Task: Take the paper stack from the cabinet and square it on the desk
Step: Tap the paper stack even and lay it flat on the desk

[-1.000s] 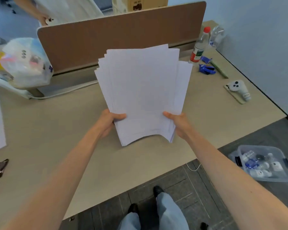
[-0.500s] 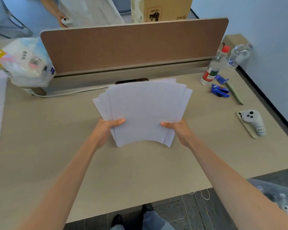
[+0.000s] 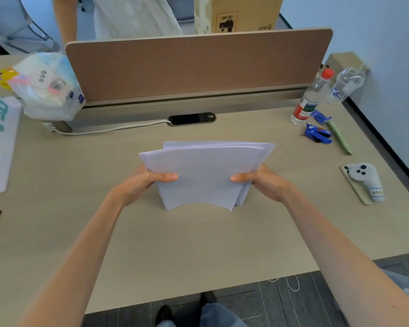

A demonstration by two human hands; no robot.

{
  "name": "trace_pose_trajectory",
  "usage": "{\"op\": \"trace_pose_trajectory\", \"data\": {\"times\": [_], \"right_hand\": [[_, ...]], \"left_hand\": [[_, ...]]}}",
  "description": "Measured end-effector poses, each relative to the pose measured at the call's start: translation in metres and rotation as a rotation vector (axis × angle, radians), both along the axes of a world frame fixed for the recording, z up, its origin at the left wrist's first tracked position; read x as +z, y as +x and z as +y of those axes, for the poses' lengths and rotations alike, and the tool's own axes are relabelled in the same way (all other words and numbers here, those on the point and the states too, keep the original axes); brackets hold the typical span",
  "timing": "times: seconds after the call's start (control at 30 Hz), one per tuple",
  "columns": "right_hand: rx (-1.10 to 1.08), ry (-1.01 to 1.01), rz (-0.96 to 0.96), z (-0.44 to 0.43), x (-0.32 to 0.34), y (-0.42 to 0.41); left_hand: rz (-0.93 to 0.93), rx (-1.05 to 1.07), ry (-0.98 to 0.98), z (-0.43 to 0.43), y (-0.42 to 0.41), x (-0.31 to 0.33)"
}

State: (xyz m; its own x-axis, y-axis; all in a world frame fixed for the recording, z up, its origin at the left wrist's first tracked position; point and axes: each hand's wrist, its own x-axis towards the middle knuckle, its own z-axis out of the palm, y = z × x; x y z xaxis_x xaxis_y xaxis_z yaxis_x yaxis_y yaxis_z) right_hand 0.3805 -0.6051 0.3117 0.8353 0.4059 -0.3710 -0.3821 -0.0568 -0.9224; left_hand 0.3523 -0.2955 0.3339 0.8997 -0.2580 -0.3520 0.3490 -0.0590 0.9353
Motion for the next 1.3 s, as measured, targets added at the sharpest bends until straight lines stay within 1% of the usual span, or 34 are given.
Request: {"op": "trace_pose_trajectory", "data": {"times": [0.1,0.17,0.3,0.37,0.5,0.67,0.77,0.9,1.03,1.17,1.3], "right_hand": [[0.031,-0.019,-0.018,0.0,0.012,0.0],[0.025,-0.056,-0.06,0.009,0.017,0.0],[-0.114,-0.061,-0.147,0.025,0.026,-0.002],[-0.146,-0.055,-0.179,0.022,0.027,-0.003],[-0.094,-0.116,-0.155,0.01,0.018,-0.006],[-0.077,-0.153,-0.14,0.007,0.015,0.0],[-0.068,-0.135,-0.145,0.009,0.016,0.003],[-0.069,-0.107,-0.136,0.014,0.017,0.004],[-0.067,-0.076,-0.146,0.013,0.018,0.007],[-0.047,-0.052,-0.139,0.013,0.02,0.01],[-0.026,-0.051,-0.133,0.014,0.021,0.011]], "left_hand": [[0.011,-0.079,0.012,-0.002,0.001,0.01],[-0.003,-0.077,0.034,-0.01,0.001,0.012],[-0.063,0.07,0.007,-0.025,0.001,0.015],[-0.083,0.094,-0.003,-0.025,0.001,0.015],[-0.112,0.122,0.046,-0.022,-0.004,0.009],[-0.261,0.155,0.066,-0.021,-0.004,0.021],[-0.335,0.24,0.089,-0.03,-0.003,0.029],[-0.299,0.314,0.037,-0.047,-0.003,0.028],[-0.277,0.454,-0.011,-0.049,0.0,0.031],[-0.263,0.392,-0.05,-0.044,0.003,0.038],[-0.251,0.377,-0.079,-0.041,0.005,0.039]]}}
